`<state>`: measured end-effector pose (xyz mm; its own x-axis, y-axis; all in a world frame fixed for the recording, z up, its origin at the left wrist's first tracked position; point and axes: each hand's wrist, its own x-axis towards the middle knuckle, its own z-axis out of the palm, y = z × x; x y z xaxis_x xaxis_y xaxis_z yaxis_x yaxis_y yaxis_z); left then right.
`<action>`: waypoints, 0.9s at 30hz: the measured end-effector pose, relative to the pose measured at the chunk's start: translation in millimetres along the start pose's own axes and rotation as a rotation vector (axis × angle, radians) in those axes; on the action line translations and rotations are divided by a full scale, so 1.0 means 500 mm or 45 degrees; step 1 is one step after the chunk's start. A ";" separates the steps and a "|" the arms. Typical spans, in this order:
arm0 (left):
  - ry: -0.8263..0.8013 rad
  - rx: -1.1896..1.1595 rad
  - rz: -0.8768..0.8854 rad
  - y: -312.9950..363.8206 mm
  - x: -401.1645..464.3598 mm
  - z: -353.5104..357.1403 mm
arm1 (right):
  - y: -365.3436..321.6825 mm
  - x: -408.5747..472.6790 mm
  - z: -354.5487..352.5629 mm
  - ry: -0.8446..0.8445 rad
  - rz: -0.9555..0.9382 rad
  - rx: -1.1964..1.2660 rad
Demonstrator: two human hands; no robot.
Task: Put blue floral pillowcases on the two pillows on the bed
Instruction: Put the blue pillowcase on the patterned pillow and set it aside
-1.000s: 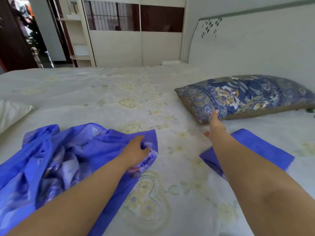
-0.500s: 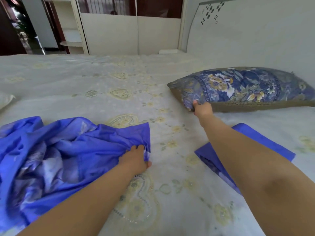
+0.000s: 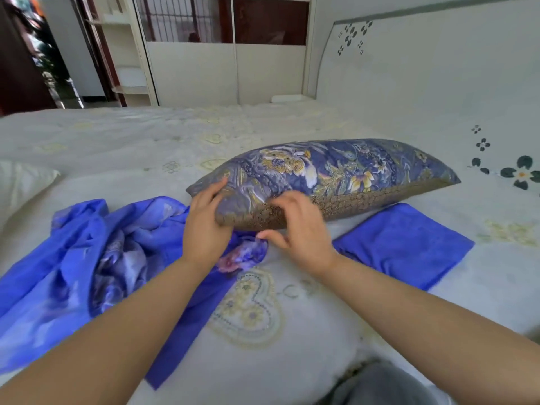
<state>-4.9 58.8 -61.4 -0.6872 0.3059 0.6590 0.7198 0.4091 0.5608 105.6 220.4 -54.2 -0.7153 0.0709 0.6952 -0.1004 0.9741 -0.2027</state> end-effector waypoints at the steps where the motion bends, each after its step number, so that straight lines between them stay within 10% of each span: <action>1: -0.029 -0.083 -0.087 0.004 0.016 -0.005 | 0.035 0.007 0.001 -0.004 0.057 -0.211; 6: -0.230 -0.263 -0.438 0.023 0.031 -0.004 | 0.207 0.050 -0.015 -0.413 0.500 -0.826; 16: -0.373 -0.143 -0.366 -0.017 -0.052 -0.025 | 0.143 0.153 -0.044 -0.267 0.094 -0.658; 23: 0.029 -0.115 -0.111 -0.052 -0.052 -0.152 | 0.017 0.119 -0.159 0.061 -0.253 -0.553; 27: 0.100 -0.078 -0.030 -0.049 -0.077 -0.211 | -0.080 0.058 -0.205 -0.498 -0.097 -0.714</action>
<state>14.2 -53.5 -47.8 -0.6958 0.2272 0.6813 0.7099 0.3614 0.6045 159.6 205.7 44.8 -0.9280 0.0175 0.3722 0.1374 0.9446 0.2981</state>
